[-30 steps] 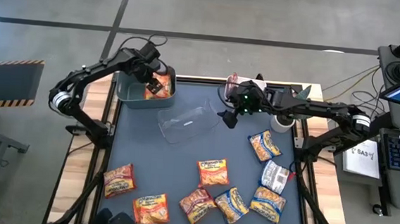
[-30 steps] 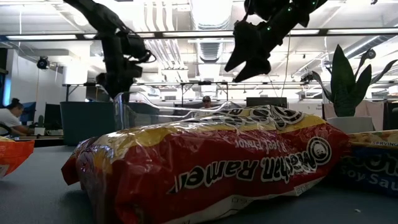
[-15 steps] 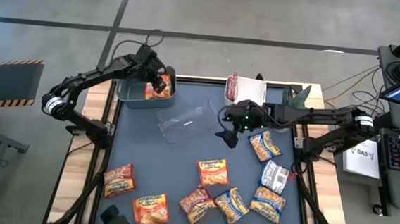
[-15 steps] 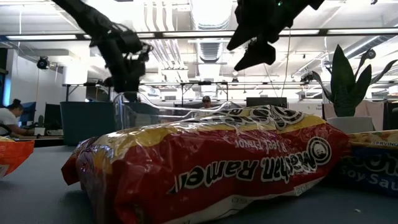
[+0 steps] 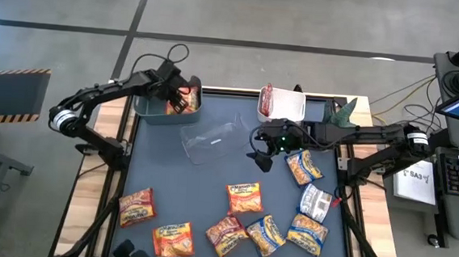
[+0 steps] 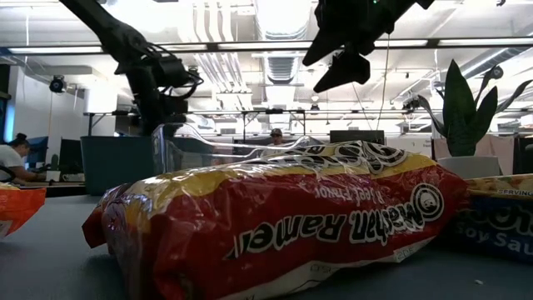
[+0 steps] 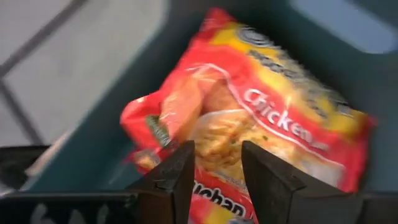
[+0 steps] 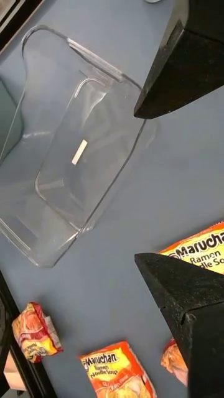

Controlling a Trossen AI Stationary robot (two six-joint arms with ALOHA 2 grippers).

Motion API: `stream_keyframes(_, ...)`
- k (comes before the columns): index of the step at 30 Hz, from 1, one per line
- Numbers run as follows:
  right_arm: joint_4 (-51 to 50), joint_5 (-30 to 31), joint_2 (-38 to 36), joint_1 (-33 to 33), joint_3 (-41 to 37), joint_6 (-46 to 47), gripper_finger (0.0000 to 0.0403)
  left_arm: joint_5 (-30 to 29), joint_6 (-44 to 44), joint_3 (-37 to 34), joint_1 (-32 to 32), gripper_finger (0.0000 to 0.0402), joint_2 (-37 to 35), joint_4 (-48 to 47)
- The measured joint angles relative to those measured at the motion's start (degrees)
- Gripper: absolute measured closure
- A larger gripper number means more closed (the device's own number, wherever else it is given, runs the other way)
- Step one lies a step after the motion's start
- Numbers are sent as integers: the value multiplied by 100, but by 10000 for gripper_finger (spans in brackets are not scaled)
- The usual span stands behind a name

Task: Sort Maruchan noodles
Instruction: Put the orange noodle pack into the blue bin, then put the blue noodle pack into the transparent bin

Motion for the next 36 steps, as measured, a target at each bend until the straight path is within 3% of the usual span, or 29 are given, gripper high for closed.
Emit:
stream_keyframes(6,5,-2,0,0,0,-21,44,-309,-50,-195,4,291,189,12)
stream_keyframes(21,99,-9,0,0,-2,-105,44,-57,-54,97,-2,291,228,165)
stream_keyframes(27,102,-8,0,0,-2,-233,44,54,168,345,-2,291,-135,5)
stream_keyframes(31,274,113,2,-54,-4,-625,44,804,792,372,-2,291,-760,21)
stream_keyframes(36,709,-232,-15,-549,-7,-1389,44,2772,1263,246,-2,291,-1804,83)
